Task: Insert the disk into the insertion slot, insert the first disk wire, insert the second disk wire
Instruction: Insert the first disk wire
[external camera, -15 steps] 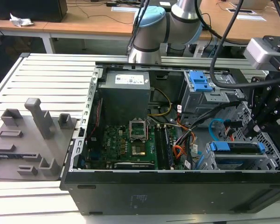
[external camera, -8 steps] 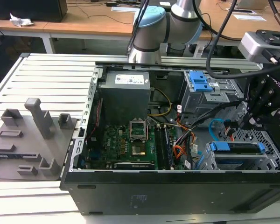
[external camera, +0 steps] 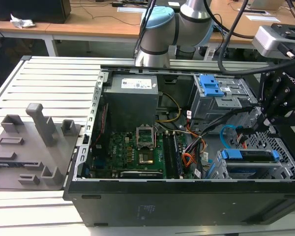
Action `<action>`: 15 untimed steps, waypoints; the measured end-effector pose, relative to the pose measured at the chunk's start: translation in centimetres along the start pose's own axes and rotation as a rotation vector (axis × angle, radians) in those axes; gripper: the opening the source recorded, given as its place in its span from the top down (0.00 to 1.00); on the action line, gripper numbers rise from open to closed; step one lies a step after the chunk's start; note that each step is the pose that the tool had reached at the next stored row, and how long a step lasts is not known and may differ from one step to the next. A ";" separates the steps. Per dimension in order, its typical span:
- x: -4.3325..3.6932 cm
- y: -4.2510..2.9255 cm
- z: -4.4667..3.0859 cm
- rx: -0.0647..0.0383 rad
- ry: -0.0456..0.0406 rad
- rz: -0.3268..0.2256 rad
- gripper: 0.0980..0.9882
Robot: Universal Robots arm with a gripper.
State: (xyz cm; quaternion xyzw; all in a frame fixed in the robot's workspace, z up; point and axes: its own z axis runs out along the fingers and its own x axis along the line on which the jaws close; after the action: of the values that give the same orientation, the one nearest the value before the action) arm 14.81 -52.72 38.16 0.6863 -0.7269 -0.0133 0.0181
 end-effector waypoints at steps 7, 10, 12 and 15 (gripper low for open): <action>-1.17 0.07 -0.02 0.000 0.0002 0.000 0.99; -1.64 0.09 0.00 0.000 0.0002 0.000 0.99; -1.87 0.09 0.09 -0.001 0.0004 0.000 0.99; -2.04 0.05 0.99 -0.005 0.0005 -0.001 0.99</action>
State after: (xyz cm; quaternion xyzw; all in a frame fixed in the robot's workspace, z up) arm 14.83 -50.69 37.15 0.6866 -0.7266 -0.0150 0.0201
